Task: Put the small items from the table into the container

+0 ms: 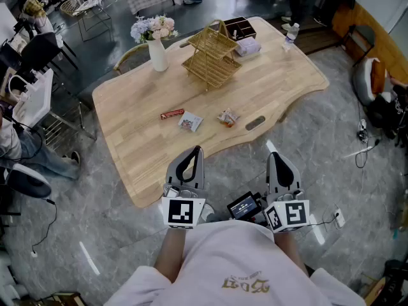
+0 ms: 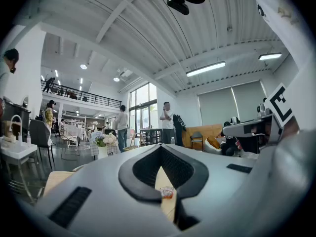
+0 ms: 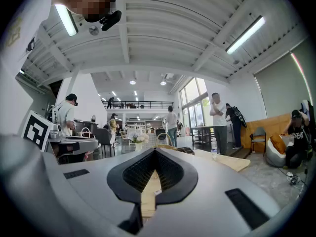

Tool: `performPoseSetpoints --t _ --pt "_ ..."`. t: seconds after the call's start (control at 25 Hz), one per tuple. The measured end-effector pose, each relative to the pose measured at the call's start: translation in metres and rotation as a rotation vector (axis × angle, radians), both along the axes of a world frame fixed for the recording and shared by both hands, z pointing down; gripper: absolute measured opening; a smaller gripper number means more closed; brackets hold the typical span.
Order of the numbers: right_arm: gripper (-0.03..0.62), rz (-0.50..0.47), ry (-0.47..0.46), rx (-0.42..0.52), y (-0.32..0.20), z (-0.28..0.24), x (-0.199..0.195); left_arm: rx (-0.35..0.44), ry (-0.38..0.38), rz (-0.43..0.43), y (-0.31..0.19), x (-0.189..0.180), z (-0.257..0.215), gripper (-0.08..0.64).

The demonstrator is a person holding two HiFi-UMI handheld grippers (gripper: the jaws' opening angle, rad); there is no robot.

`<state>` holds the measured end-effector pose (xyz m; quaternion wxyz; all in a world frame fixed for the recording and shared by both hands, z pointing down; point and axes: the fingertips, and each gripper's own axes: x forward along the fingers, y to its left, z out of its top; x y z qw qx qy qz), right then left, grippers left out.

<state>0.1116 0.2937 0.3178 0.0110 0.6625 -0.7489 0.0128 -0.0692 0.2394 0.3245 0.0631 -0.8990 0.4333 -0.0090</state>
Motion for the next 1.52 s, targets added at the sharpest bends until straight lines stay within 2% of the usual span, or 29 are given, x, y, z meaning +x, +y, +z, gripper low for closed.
performPoseSetpoints --t 0.12,0.24,0.36,0.48,0.64,0.84,1.08,1.36,1.52 --pt "0.017 0.007 0.001 0.001 0.001 0.0 -0.003 -0.054 0.01 -0.018 0.001 -0.004 -0.002 0.0" --pt "0.017 0.018 -0.001 -0.001 0.002 0.001 -0.006 -0.031 0.005 -0.01 0.0 -0.007 -0.004 0.0" --pt "0.017 0.021 0.003 -0.001 0.002 0.001 -0.01 -0.057 0.01 -0.011 0.0 -0.01 -0.004 0.0" --pt "0.017 0.011 -0.029 0.003 0.001 0.001 -0.013 -0.036 0.006 0.003 -0.002 -0.012 -0.003 0.0" --pt "0.018 0.024 -0.057 -0.02 -0.005 0.008 -0.01 -0.079 0.014 -0.008 -0.007 -0.012 -0.002 0.0" --pt "0.018 -0.006 -0.043 -0.035 -0.018 0.014 -0.008 -0.081 0.012 -0.016 -0.022 -0.009 0.002 -0.001" --pt "0.018 -0.051 -0.04 -0.031 -0.056 0.015 -0.003 -0.045 0.004 -0.038 -0.055 0.002 -0.005 0.0" --pt "0.018 -0.171 -0.026 -0.057 -0.137 0.026 0.011 -0.058 -0.041 -0.094 -0.125 0.025 0.004 0.0" --pt "0.02 -0.264 -0.037 -0.119 -0.187 0.043 0.023 -0.061 -0.058 -0.127 -0.169 0.043 0.008 0.0"
